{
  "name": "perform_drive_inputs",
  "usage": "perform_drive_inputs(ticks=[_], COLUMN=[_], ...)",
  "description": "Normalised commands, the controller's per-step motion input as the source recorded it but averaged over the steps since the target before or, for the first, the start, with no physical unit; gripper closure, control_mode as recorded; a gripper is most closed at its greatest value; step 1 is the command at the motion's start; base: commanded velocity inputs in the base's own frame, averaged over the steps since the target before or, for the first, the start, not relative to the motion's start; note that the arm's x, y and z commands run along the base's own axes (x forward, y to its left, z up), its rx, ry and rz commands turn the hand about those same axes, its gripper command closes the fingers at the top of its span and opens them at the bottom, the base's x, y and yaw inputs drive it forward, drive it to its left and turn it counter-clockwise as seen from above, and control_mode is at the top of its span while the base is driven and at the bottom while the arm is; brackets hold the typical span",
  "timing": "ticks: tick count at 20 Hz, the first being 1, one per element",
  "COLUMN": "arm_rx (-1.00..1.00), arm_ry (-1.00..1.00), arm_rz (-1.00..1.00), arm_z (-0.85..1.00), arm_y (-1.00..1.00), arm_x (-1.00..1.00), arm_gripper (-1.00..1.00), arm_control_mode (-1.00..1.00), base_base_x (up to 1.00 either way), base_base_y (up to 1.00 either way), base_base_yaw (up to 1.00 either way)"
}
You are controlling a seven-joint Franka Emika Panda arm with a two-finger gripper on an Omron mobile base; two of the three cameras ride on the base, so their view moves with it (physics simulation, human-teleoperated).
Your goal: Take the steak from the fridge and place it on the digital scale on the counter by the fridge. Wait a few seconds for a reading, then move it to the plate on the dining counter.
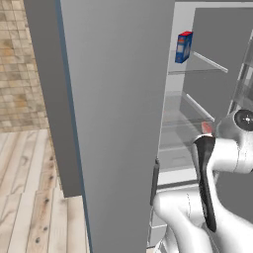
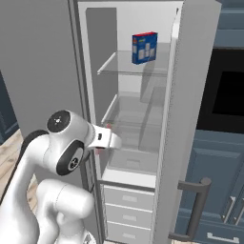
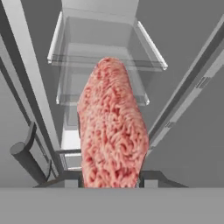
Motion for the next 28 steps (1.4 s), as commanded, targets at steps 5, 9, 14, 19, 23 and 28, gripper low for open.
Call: perform_drive_inputs(ticks=[5, 9, 14, 19, 23, 28], arm_rx=[0.03, 0.00, 0.00, 0.00, 0.00, 0.00], arm_ry=[-0.08, 0.00, -0.02, -0.01, -0.03, 0.00], arm_rz=[0.04, 0.06, 0.00, 0.00, 0.00, 0.00], arm_z=[0.42, 0.57, 0.06, 0.00, 0.00, 0.00], arm_y=[0.02, 0.07, 0.00, 0.00, 0.00, 0.00], arm_x=[-0.72, -0.39, -0.06, -0.05, -0.17, 0.00], arm_gripper=[1.00, 1.00, 1.00, 1.00, 1.00, 1.00], arm_control_mode=[-1.00, -1.00, -1.00, -1.00, 1.00, 1.00], base_base_x=[0.00, 0.00, 0.00, 0.00, -0.75, -0.97], base_base_y=[0.00, 0.00, 0.00, 0.00, 0.06, 0.31], base_base_yaw=[0.00, 0.00, 0.00, 0.00, 0.02, 0.08])
